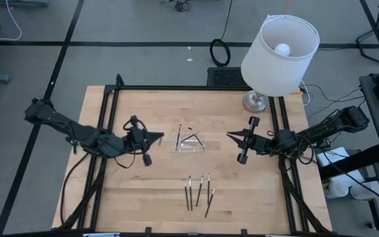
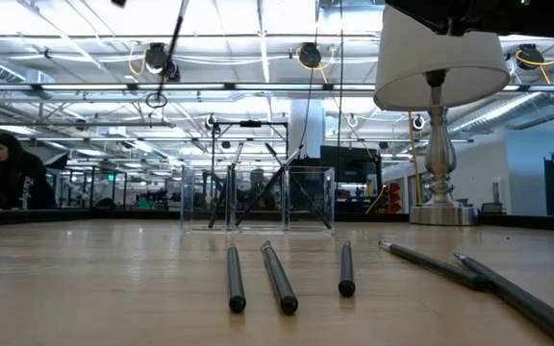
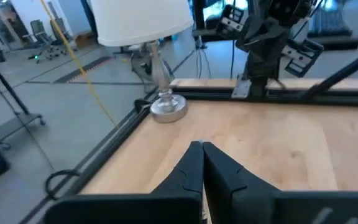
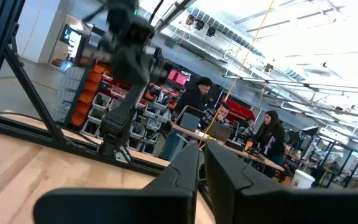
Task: Pick & Place Makeup Supplies
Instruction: Put the makeup brush into the transparent organizer
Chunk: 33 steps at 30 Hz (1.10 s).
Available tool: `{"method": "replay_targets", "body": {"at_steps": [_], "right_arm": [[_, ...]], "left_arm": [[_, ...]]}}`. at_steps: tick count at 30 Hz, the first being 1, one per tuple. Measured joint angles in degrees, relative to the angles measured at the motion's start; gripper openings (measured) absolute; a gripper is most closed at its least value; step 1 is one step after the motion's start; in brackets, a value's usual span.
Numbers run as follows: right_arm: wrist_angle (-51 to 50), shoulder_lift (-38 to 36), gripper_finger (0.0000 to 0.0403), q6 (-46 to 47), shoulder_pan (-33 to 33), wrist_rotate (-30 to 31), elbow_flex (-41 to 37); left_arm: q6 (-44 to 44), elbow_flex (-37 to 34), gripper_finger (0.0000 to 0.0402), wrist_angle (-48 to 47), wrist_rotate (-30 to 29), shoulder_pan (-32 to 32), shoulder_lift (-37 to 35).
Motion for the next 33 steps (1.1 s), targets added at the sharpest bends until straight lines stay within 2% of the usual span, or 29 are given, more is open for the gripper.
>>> {"method": "replay_targets", "body": {"at_steps": [6, 12, 17, 33], "right_arm": [[-0.17, 0.00, 0.0020, 1.27, 0.00, 0.00, 0.00], [-0.17, 0.00, 0.0020, 0.79, -0.02, 0.02, 0.00], [-0.15, 0.00, 0.0020, 0.70, -0.02, 0.01, 0.00], [-0.33, 0.00, 0.0020, 0.63, -0.04, 0.02, -0.02]], "left_arm": [[3.09, -13.33, 0.0000, 26.06, 3.06, 1.98, 0.62], [3.82, -20.97, 0.0000, 43.76, 3.54, 5.09, 4.89], [3.27, -22.78, 0.0000, 48.86, 3.94, 7.45, 9.45], [-0.79, -22.30, 0.0000, 48.82, 5.31, 13.09, 18.73]]}}
